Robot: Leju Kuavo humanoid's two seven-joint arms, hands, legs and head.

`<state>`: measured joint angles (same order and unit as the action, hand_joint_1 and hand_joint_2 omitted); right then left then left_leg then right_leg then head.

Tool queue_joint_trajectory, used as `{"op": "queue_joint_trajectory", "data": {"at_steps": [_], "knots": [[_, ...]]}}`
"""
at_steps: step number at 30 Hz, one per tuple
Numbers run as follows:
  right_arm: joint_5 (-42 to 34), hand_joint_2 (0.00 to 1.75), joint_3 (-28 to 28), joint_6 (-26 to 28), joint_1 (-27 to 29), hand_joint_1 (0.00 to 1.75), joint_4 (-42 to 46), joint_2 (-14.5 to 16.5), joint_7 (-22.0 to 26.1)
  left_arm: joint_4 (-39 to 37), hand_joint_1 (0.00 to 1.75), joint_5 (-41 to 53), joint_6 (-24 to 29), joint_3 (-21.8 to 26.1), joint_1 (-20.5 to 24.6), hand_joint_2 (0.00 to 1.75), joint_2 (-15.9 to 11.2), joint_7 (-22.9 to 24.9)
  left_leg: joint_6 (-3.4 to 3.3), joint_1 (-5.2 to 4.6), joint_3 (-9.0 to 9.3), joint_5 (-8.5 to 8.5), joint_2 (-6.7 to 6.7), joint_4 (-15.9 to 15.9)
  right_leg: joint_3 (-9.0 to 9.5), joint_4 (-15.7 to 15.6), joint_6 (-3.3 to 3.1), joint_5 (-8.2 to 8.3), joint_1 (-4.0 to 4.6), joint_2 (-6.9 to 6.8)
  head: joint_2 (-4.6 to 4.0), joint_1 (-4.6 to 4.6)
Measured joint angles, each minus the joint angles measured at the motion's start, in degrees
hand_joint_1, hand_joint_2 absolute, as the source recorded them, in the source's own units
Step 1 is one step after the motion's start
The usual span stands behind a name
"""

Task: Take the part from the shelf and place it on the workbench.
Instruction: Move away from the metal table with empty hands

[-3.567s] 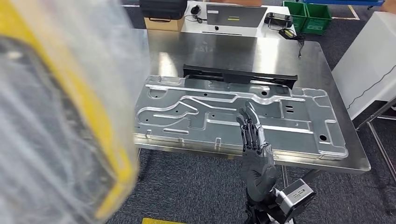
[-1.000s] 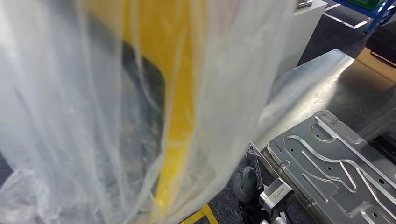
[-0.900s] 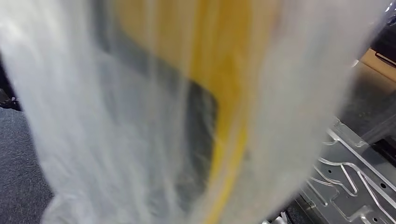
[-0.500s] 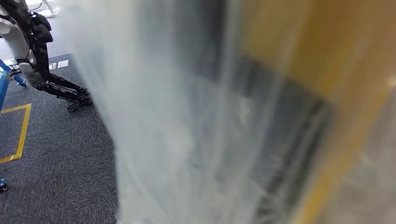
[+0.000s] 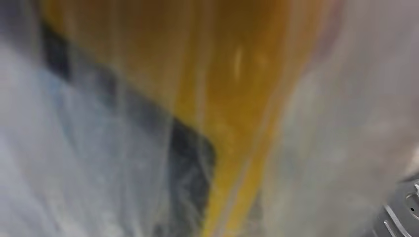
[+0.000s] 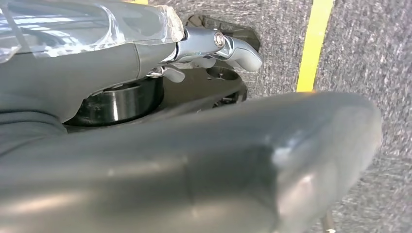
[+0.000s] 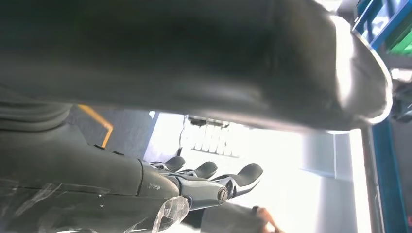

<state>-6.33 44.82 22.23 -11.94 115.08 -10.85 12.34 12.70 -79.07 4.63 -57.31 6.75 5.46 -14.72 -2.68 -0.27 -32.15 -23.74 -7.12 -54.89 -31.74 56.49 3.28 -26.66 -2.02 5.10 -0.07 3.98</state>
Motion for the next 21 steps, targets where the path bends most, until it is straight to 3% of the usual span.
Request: {"op": "queue_joint_trajectory", "data": {"at_steps": [1, 2, 3, 5, 7, 9, 10, 11, 12, 14, 16, 18, 20, 21], "knots": [[0.0, 0.0, 0.0, 0.0, 0.0, 0.0, 0.0, 0.0, 0.0, 0.0, 0.0, 0.0, 0.0, 0.0, 0.0, 0.0, 0.0, 0.0, 0.37, 0.07, -0.27, 0.05, -0.6, 0.0, 0.13, -0.4, -0.39, -0.12, 0.11, 0.19, 0.0, 0.02], [0.0, 0.0, 0.1, 0.0, -0.1, 0.0, 0.0, 0.0, -0.1, 0.0, 0.0, -0.1, 0.0, 0.0, -0.1, 0.0, 0.0, 0.0, 0.71, 0.23, -0.47, 0.15, -1.2, 0.1, 0.11, -0.5, -0.89, -0.02, 0.25, -0.58, 0.0, 0.03], [0.0, 0.0, 0.1, 0.0, -0.1, 0.0, 0.0, 0.0, -0.1, 0.0, 0.0, -0.2, 0.0, 0.0, -0.2, 0.0, 0.0, 0.0, 1.02, 0.31, -0.61, 0.06, -0.86, -0.1, 0.18, -0.5, -1.33, 0.05, 0.35, -1.29, 0.0, 0.04], [0.0, 0.0, 0.1, 0.0, -0.2, 0.0, 0.0, 0.0, -0.1, 0.0, 0.0, -0.4, 0.1, 0.0, -0.1, 0.0, -0.1, -0.1, 1.61, 0.2, -2.0, -1.65, 2.07, -3.1, 0.34, -0.7, -2.17, 0.11, 0.41, -2.95, 0.0, 0.29], [0.1, 0.0, 0.1, 0.3, 0.0, 0.0, 0.0, 0.0, 0.0, 0.0, 0.0, -0.4, 0.2, 0.0, 0.3, 0.0, -0.2, -0.2, 2.08, 0.09, -5.5, -5.28, 5.21, -10.4, 0.45, -0.7, -2.65, -0.04, 0.69, -4.69, 0.0, 0.57], [0.1, 0.0, 0.1, 0.6, 0.1, 0.0, 0.0, 0.0, 0.0, 0.0, 0.0, -0.5, 0.2, 0.0, 0.6, 0.0, -0.4, -0.3, 2.25, 0.12, -8.71, -7.61, 5.77, -17.0, 0.51, -0.7, -2.85, -0.21, 0.95, -6.49, 0.0, 0.62], [0.2, 0.0, 0.1, 0.7, 0.1, 0.0, 0.0, 0.0, 0.0, 0.0, 0.0, -0.5, 0.2, 0.0, 0.7, 0.0, -0.4, -0.3, 2.18, 0.1, -8.88, -7.3, 5.85, -17.5, 0.59, -0.7, -2.89, -0.3, 1.02, -7.33, 0.0, 0.62], [0.2, 0.0, 0.1, 0.8, 0.0, 0.0, 0.0, 0.0, 0.0, 0.0, 0.0, -0.5, 0.2, 0.0, 0.7, 0.0, -0.5, -0.2, 2.0, 0.05, -7.82, -6.02, 6.07, -15.6, 0.71, -0.7, -2.89, -0.42, 1.09, -8.08, 0.0, 0.63], [0.2, 0.0, 0.1, 0.9, 0.0, 0.0, 0.1, 0.0, 0.0, 0.0, 0.0, -0.5, 0.2, 0.0, 0.6, 0.0, -0.5, -0.2, 1.68, -0.09, -5.68, -4.11, 6.82, -11.6, 0.91, -0.7, -2.84, -0.54, 1.14, -8.76, 0.0, 0.63], [0.3, 0.0, 0.1, 1.2, 0.0, 0.0, 0.2, 0.0, -0.1, 0.0, 0.0, -0.4, 0.1, 0.0, 0.7, 0.0, -0.5, -0.1, 0.81, -0.74, -1.43, -1.27, 9.56, -3.3, 1.31, -0.7, -2.55, -0.87, 1.34, -9.88, 0.0, 0.62], [0.4, 0.0, 0.1, 1.5, 0.0, 0.0, 0.5, 0.0, -0.4, 0.0, 0.0, -0.1, 0.0, -0.1, 0.9, 0.0, -0.4, -0.1, 0.21, -1.35, -0.03, -0.67, 10.79, -0.1, 1.56, -0.7, -2.11, -1.14, 1.48, -10.81, 0.0, 0.62], [0.5, 0.0, 0.0, 1.9, -0.1, 0.0, 0.8, 0.0, -0.9, 0.0, 0.0, 0.2, -0.2, -0.2, 0.9, 0.0, -0.4, -0.1, -0.16, -1.25, 0.02, -0.43, 9.6, 0.3, 1.83, -0.8, -1.6, -1.37, 1.44, -11.45, 0.0, 0.62], [0.5, 0.0, 0.0, 2.0, -0.1, 0.0, 1.2, -0.1, -1.3, 0.0, 0.0, 0.4, -0.2, -0.4, 1.0, 0.0, -0.3, 0.0, -0.67, -0.81, 0.59, 0.0, 8.36, 1.0, 1.33, 1.1, -1.09, -2.83, 1.35, -9.49, 0.0, 0.55], [0.5, 0.0, -0.1, 2.0, -0.1, 0.0, 1.4, -0.2, -1.4, 0.0, 0.0, 0.4, -0.2, -0.4, 1.0, 0.0, -0.2, 0.1, -0.89, -0.56, 0.88, 0.18, 7.71, 1.2, 0.11, 4.0, -0.92, -4.43, 1.31, -7.9, 0.0, 0.5]]}}
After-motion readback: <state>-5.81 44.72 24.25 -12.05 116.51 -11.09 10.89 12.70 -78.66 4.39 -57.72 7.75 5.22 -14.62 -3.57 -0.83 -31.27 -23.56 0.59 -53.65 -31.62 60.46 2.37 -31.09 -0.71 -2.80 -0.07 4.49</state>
